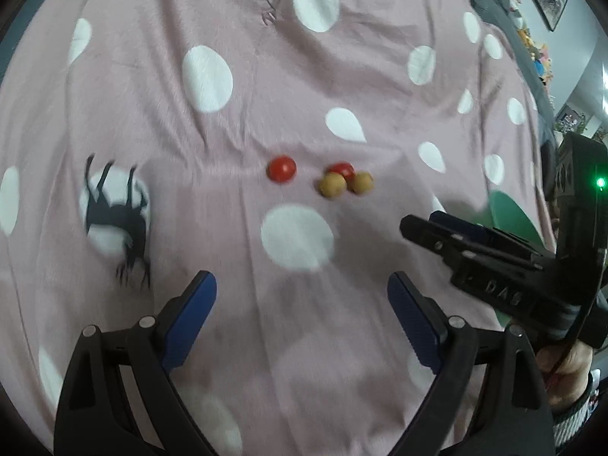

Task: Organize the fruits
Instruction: 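Move both tools toward the remaining small yellow fruits and tomato, then grasp a small yellow fruit with the right tool while the left tool grasps another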

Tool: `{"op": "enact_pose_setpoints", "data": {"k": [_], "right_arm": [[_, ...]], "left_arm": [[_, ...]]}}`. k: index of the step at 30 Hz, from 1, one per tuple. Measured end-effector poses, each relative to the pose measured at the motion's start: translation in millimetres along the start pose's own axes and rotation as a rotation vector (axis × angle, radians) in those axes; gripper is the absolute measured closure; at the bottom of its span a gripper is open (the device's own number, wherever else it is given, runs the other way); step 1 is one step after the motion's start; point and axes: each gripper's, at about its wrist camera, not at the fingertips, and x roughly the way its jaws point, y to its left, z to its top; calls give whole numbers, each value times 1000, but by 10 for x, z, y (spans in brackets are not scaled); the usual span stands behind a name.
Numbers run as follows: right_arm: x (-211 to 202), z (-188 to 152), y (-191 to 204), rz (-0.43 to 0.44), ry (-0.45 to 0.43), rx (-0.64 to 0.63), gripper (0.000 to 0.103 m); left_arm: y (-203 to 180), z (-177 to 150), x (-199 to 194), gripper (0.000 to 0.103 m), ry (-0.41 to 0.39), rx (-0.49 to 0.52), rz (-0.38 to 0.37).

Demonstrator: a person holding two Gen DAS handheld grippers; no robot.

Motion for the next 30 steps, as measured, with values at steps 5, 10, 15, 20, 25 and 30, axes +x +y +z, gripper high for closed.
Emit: {"op": "enact_pose_setpoints", "data": {"k": [5,10,15,20,25,30], "right_arm": [[388,227,-56,-30,26,-5,56],[660,330,-134,-53,66,-17,56],[855,367,-168,-55,113,-22,56],[920,377,-188,-53,96,-40,72],[772,298,-378,-23,68,75,73],[523,195,-459,10,16,156,72]], "left_arm": [[27,281,211,12,-9,15,11],[91,409,350,13,-5,1,2],[113,452,452,14,15,2,4],[52,503,535,16,20,22,11],[-40,559,681,23,37,47,8],[-105,604,908,40,75,44,9]]}}
